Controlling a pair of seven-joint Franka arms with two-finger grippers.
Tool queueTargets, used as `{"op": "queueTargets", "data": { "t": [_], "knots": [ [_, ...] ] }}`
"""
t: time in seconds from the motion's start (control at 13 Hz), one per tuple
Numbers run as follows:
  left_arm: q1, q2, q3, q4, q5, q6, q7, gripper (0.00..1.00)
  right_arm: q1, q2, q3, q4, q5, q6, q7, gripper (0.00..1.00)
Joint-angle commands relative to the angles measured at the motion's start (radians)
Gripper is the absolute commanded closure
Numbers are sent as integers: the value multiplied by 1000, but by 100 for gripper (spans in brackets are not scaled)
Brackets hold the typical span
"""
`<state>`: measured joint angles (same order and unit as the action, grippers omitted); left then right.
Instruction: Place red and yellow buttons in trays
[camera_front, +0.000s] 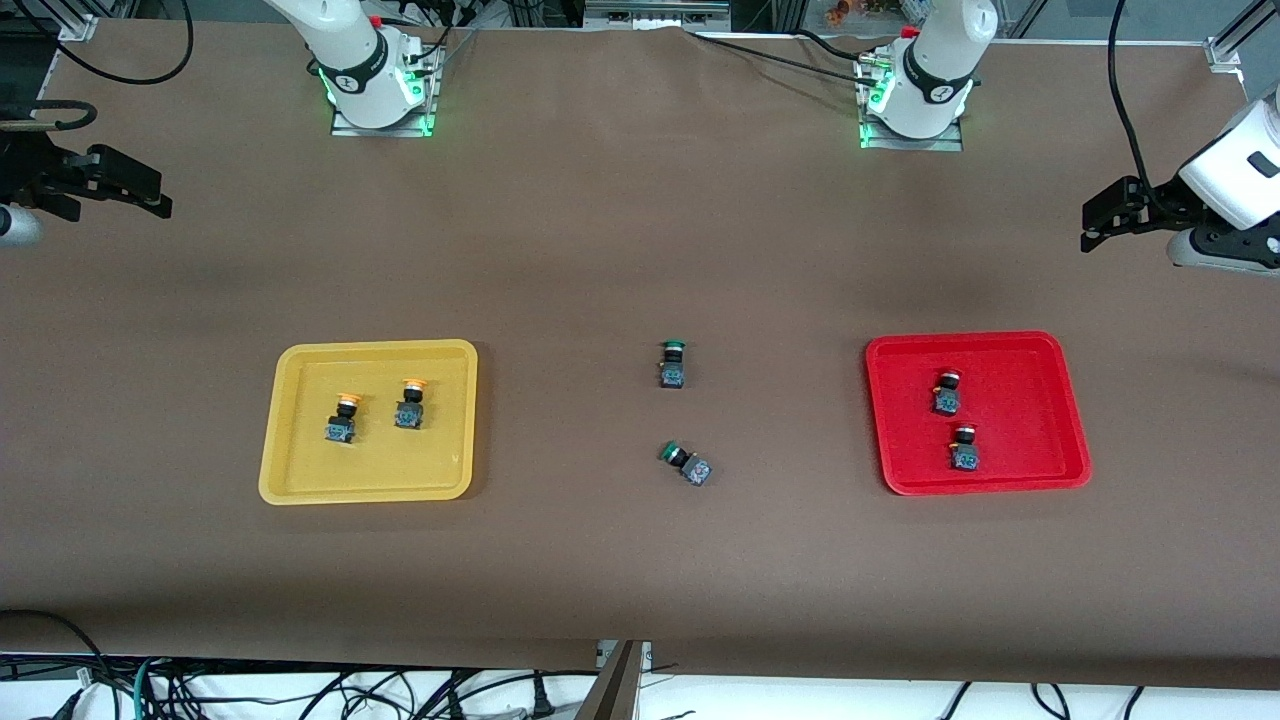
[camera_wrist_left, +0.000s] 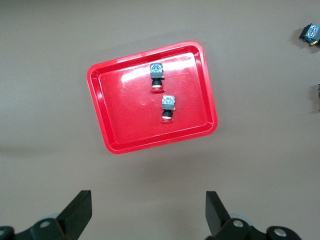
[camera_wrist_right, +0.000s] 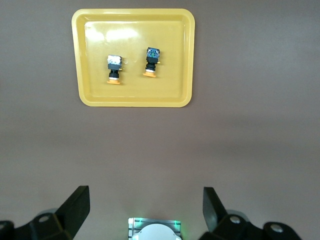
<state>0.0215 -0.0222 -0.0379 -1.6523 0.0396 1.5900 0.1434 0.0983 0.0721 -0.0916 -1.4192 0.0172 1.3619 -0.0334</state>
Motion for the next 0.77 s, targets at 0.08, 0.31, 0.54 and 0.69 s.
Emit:
{"op": "queueTargets", "data": {
  "t": [0.08,0.31,0.54,0.69],
  "knots": [
    [-5,-27,-22,-29,0,15,1,0,-12,-9,13,0,-11,-11,-10,0],
    [-6,-24,-23,-26,0,21,1,0,-12,-9,13,0,-10,-11,-11,0],
    [-3,-18,-23,-24,-4,18,4,0,-12,-9,13,0,-9,-11,-11,0],
    [-3,-18,-23,-24,-4,18,4,0,-12,-9,13,0,-11,-11,-11,0]
  ]
}}
